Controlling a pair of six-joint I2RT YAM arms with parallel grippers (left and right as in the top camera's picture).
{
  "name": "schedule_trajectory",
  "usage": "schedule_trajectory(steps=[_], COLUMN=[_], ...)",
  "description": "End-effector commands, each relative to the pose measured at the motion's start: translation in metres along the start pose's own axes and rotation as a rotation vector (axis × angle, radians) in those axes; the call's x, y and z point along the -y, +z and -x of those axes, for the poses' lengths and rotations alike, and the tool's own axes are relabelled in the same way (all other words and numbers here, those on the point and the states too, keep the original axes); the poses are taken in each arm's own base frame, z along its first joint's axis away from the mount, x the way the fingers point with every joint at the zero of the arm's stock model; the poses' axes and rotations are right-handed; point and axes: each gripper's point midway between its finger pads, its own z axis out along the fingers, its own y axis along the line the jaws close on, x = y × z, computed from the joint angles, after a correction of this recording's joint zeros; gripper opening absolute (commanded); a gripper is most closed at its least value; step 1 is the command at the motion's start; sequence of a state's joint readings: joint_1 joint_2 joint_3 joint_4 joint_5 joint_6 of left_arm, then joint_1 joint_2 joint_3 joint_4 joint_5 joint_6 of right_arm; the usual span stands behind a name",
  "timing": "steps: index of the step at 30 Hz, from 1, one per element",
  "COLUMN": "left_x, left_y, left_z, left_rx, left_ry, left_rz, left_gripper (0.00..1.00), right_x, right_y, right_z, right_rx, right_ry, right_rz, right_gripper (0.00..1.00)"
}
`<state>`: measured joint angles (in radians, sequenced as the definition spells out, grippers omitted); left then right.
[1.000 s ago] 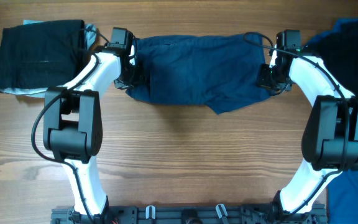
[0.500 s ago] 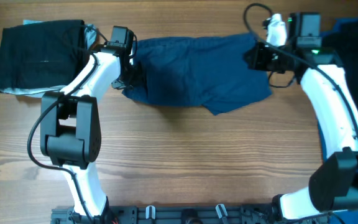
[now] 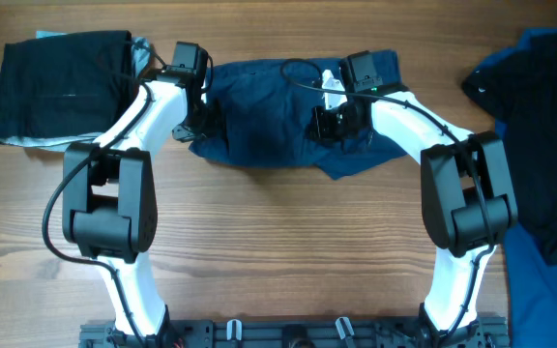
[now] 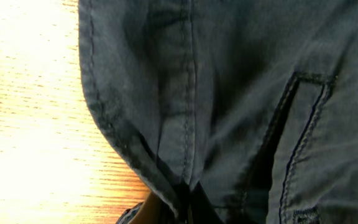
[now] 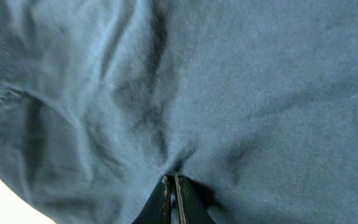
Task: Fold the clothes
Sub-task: 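Carry the right end of the shorts leftward with right gripper toward the left gripper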
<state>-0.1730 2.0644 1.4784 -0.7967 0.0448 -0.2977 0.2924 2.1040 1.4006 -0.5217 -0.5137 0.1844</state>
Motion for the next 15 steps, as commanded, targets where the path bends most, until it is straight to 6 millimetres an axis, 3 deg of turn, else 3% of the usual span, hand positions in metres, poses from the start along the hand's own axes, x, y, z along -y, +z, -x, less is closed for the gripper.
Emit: schedule_trajectory(steps=[1, 4, 9, 12, 15], left_x=[-0.002, 0.001, 0.006, 0.007, 0.007], left_y=[-0.030, -0.053, -0.092, -0.103, -0.105], left_z=[0.010, 0.017, 0.025, 0.027, 0.027], left_rx=[0.076, 0.132, 0.222, 0.247, 0.254], left_ry=[0.002, 0.004, 0.006, 0.007, 0.007], left_rz=[0.009, -0.008, -0.043, -0.052, -0.049], left_gripper=[0.04, 0.04, 0.05, 0.05, 0.05], right_x=[-0.019, -0.019, -0.038, -0.054, -0.053], right_y=[-0.001, 0.000, 0.015, 0.028, 0.040], right_z=[0.003, 0.002, -0.008, -0.020, -0.035], right_rx=[-0.005, -0.012, -0.033, -0.051, -0.062], right_ry=[0.102, 0.235, 0.321, 0.328, 0.334], right_rz=[0.099, 0.095, 0.050, 0.015, -0.093], right_gripper=[0.04, 0.04, 0.04, 0.04, 0.04])
